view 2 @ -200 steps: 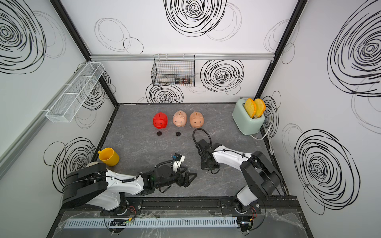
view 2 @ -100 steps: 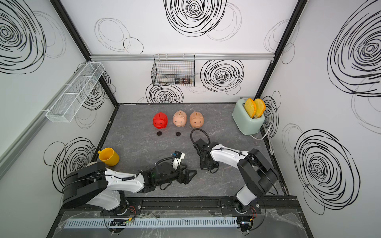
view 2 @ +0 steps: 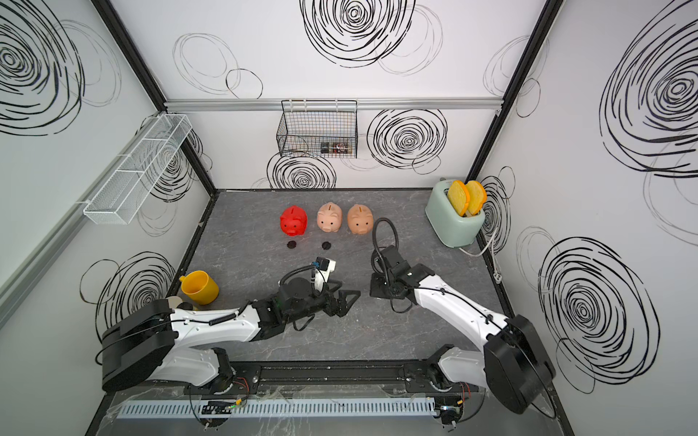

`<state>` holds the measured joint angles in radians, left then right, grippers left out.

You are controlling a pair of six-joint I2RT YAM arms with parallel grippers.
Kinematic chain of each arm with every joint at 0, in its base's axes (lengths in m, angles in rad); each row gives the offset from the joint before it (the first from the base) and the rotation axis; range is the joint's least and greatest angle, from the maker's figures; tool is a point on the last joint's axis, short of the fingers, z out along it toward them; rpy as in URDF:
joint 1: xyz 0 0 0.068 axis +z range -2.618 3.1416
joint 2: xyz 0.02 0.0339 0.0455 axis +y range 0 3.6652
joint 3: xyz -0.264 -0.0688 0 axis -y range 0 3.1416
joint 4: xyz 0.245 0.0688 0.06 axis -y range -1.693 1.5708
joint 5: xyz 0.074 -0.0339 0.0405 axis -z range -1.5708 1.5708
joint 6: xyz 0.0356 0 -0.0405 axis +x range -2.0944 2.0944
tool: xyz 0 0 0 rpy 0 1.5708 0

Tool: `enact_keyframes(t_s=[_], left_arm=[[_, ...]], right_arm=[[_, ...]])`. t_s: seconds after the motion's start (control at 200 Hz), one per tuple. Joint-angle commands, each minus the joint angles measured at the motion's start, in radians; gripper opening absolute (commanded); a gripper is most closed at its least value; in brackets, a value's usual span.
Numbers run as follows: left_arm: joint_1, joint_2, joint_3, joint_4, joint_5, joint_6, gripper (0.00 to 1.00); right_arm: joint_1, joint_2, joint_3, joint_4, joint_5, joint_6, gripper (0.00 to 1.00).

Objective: Open piggy banks
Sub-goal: Pick up the lid from the center of the board, then place the lid at the center of the board.

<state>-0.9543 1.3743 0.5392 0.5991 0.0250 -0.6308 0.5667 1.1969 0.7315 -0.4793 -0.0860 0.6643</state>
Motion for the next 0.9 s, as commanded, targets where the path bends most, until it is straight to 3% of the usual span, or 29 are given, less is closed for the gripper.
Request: enact_keyframes(t_s=[0.0,0.13,0.275,0.555,0.896], left_arm=[[0.073,-0.007,0.025,0.009,0.028,0.019,0.96],[0.143,0.009,0.028,0.040,0.047,0.019,0.96],[0.198,0.039,0.038,0.043,0.063,0.020,0.96],[0.295,0.122,0.075,0.069,0.130,0.006,0.96],[0.334,0.169,0.107,0.052,0.144,0.008,0.96]], right_arm=[[-0.084,-0.037,-0.075,0.187,-0.146,-0.031,0.00],[-0.177,-0.028,-0.110,0.341,-0.229,0.002,0.00],[-0.247,0.083,-0.049,0.390,-0.282,0.021,0.00],[-0.278,0.340,0.078,0.516,-0.366,0.073,0.00],[-0.278,0.577,0.230,0.568,-0.377,0.125,0.00]])
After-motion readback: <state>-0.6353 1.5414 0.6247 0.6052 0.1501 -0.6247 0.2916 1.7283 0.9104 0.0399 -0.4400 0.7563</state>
